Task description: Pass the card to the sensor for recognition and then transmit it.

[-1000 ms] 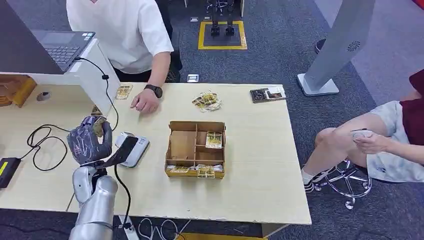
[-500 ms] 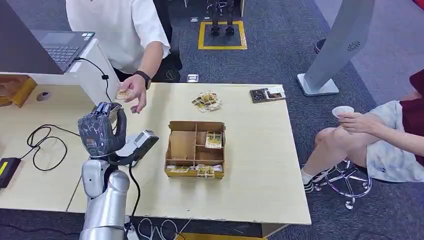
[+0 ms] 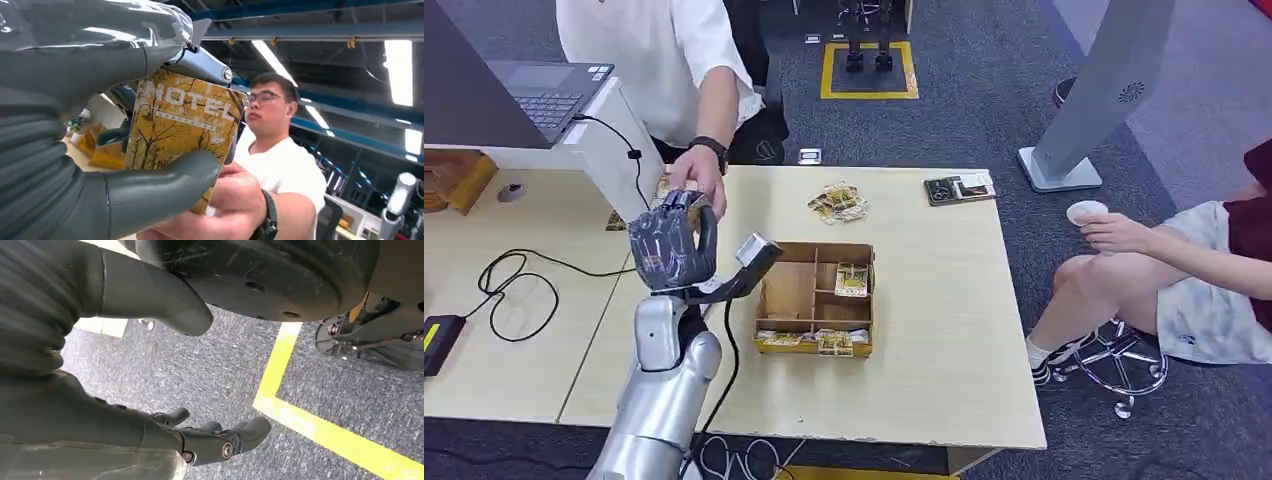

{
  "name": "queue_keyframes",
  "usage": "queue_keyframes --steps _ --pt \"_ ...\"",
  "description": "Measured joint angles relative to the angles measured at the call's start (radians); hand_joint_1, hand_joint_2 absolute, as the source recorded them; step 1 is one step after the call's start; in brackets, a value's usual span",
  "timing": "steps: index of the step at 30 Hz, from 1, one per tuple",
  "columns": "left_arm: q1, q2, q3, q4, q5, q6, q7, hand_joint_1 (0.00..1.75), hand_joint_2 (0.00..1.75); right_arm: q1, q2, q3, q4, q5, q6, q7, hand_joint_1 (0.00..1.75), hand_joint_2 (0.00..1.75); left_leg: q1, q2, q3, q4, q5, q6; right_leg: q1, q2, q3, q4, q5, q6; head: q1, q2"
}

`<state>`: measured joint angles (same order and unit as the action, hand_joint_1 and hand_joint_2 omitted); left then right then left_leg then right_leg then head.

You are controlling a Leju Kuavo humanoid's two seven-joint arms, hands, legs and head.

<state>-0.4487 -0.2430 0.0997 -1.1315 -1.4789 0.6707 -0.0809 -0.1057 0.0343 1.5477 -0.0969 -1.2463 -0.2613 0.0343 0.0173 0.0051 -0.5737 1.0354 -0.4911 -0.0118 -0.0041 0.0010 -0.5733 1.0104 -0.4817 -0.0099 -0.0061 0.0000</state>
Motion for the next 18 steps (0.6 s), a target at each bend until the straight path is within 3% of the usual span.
queue_keyframes --steps 11,12,13,14,18 --pt "-0.041 0.048 -0.106 0.105 0.029 0.000 0.068 1.75 1.75 0.000 -0.002 0.000 -0.001 -0.005 0.003 0.000 0.00 1.75 0.000 0.000 0.000 0.000 0.000 0.000 0.000 0.000 0.000 0.000 0.000 0.000 0.000 0.000" --pt "-0.042 0.051 -0.112 0.108 0.032 0.000 0.070 1.47 1.75 0.000 -0.002 0.000 -0.001 -0.005 0.003 0.000 0.00 1.75 0.000 0.000 0.000 0.000 0.000 0.000 0.000 0.000 0.000 0.000 0.000 0.000 0.000 0.000" --pt "-0.043 0.054 -0.116 0.113 0.033 0.000 0.070 0.33 1.75 0.000 -0.002 0.000 -0.001 -0.005 0.003 -0.001 0.00 1.75 0.000 0.000 0.000 0.000 0.000 0.000 0.000 0.000 0.000 0.000 0.000 0.000 0.000 0.000" --pt "-0.043 0.056 -0.118 0.116 0.033 0.000 0.071 0.00 1.75 0.000 -0.002 0.000 -0.001 -0.005 0.003 -0.001 0.00 1.75 0.000 0.000 0.000 0.000 0.000 0.000 0.000 0.000 0.000 0.000 0.000 0.000 0.000 0.000" --pt "-0.043 0.066 -0.134 0.121 0.030 0.000 0.079 0.00 1.75 0.001 -0.002 0.000 -0.001 -0.012 0.003 -0.002 0.00 1.75 0.000 0.000 0.000 0.000 0.000 0.000 0.000 0.000 0.000 0.000 0.000 0.000 0.000 0.000"
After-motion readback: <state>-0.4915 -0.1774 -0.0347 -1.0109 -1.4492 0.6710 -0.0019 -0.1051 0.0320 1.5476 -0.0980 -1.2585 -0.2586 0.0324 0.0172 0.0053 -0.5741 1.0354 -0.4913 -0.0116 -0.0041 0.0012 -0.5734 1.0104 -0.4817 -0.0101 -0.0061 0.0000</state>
